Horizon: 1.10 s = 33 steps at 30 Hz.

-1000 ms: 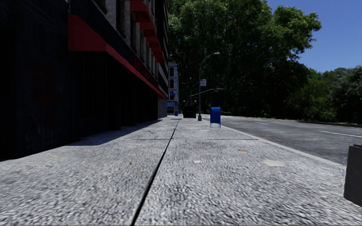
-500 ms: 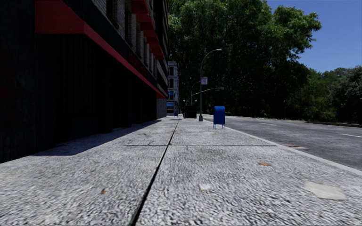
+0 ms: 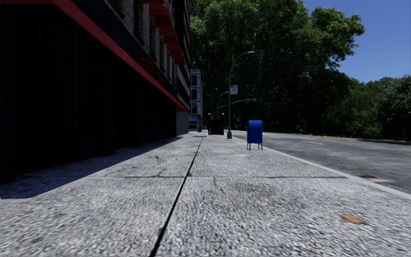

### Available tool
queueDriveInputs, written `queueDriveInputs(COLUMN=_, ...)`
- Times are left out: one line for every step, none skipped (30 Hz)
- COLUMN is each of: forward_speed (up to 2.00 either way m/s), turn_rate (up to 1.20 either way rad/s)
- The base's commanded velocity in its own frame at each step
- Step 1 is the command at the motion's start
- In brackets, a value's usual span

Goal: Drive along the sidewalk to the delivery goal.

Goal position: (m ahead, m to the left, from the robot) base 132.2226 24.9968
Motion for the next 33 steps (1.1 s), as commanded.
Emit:
queueDriveInputs(forward_speed=2.00, turn_rate=0.00)
queueDriveInputs(forward_speed=2.00, turn_rate=0.00)
queueDriveInputs(forward_speed=2.00, turn_rate=0.00)
queueDriveInputs(forward_speed=2.00, turn_rate=0.00)
queueDriveInputs(forward_speed=2.00, turn_rate=0.00)
queueDriveInputs(forward_speed=2.00, turn_rate=0.00)
queueDriveInputs(forward_speed=2.00, turn_rate=0.00)
queueDriveInputs(forward_speed=2.00, turn_rate=0.00)
queueDriveInputs(forward_speed=2.00, turn_rate=0.00)
queueDriveInputs(forward_speed=2.00, turn_rate=0.00)
queueDriveInputs(forward_speed=2.00, turn_rate=0.00)
queueDriveInputs(forward_speed=2.00, turn_rate=0.00)
queueDriveInputs(forward_speed=2.00, turn_rate=0.00)
queueDriveInputs(forward_speed=2.00, turn_rate=0.00)
queueDriveInputs(forward_speed=2.00, turn_rate=0.00)
queueDriveInputs(forward_speed=2.00, turn_rate=0.00)
queueDriveInputs(forward_speed=2.00, turn_rate=0.00)
queueDriveInputs(forward_speed=2.00, turn_rate=0.00)
queueDriveInputs(forward_speed=2.00, turn_rate=0.00)
queueDriveInputs(forward_speed=2.00, turn_rate=0.00)
queueDriveInputs(forward_speed=2.00, turn_rate=0.00)
queueDriveInputs(forward_speed=2.00, turn_rate=0.00)
queueDriveInputs(forward_speed=2.00, turn_rate=0.00)
queueDriveInputs(forward_speed=2.00, turn_rate=0.00)
queueDriveInputs(forward_speed=2.00, turn_rate=0.00)
queueDriveInputs(forward_speed=2.00, turn_rate=0.00)
queueDriveInputs(forward_speed=2.00, turn_rate=0.00)
queueDriveInputs(forward_speed=2.00, turn_rate=0.00)
queueDriveInputs(forward_speed=2.00, turn_rate=0.00)
queueDriveInputs(forward_speed=2.00, turn_rate=0.00)
queueDriveInputs(forward_speed=2.00, turn_rate=0.00)
queueDriveInputs(forward_speed=2.00, turn_rate=0.00)
queueDriveInputs(forward_speed=2.00, turn_rate=0.00)
